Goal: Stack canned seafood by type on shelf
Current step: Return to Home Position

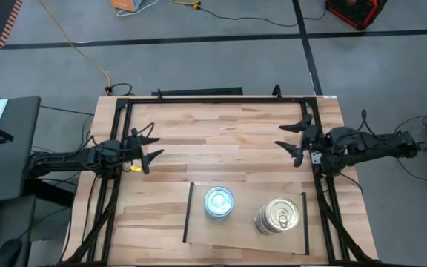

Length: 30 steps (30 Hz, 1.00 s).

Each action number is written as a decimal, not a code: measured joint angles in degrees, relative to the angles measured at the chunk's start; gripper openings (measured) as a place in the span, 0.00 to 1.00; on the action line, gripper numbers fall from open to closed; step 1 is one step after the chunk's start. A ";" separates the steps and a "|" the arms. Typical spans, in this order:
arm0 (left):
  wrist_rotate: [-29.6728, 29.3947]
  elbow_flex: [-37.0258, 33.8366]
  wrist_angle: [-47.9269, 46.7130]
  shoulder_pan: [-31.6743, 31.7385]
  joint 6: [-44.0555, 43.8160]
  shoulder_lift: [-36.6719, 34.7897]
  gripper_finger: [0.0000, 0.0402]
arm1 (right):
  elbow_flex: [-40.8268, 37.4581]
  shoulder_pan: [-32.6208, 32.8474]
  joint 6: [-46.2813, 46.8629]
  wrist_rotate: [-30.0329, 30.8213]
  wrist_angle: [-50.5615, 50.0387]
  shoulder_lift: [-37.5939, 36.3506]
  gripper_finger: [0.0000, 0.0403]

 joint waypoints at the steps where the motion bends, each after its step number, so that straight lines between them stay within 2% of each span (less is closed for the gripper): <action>1: 0.64 -0.02 -0.39 -0.02 0.69 0.10 0.57 | 0.00 -0.28 0.02 0.00 0.00 0.52 0.73; 9: 0.08 -0.15 -0.77 -0.02 3.97 0.06 0.57 | -0.07 -3.45 2.36 -0.02 0.85 8.05 0.73; 12: 0.53 -0.19 1.12 -0.01 4.53 0.06 0.57 | -3.27 -4.60 1.91 -2.26 10.83 11.10 0.73; 15: 2.68 -0.37 3.75 0.00 6.14 0.06 0.57 | -10.70 -5.80 -2.61 -7.88 24.43 11.02 0.73; 17: 4.18 -0.44 4.42 -0.01 6.90 0.06 0.57 | -13.77 -7.26 -2.45 -8.37 29.34 9.63 0.73; 19: 4.53 -0.46 4.46 -0.02 8.01 0.06 0.57 | -14.32 -8.46 -0.90 -8.01 28.61 7.64 0.73; 25: 4.45 -0.46 4.30 -0.02 11.66 0.06 0.57 | -14.38 -10.08 2.10 -9.59 17.21 0.83 0.73; 30: 4.44 -0.44 4.26 0.00 13.02 0.06 0.57 | -15.83 -9.95 2.09 -11.69 14.59 -5.46 0.73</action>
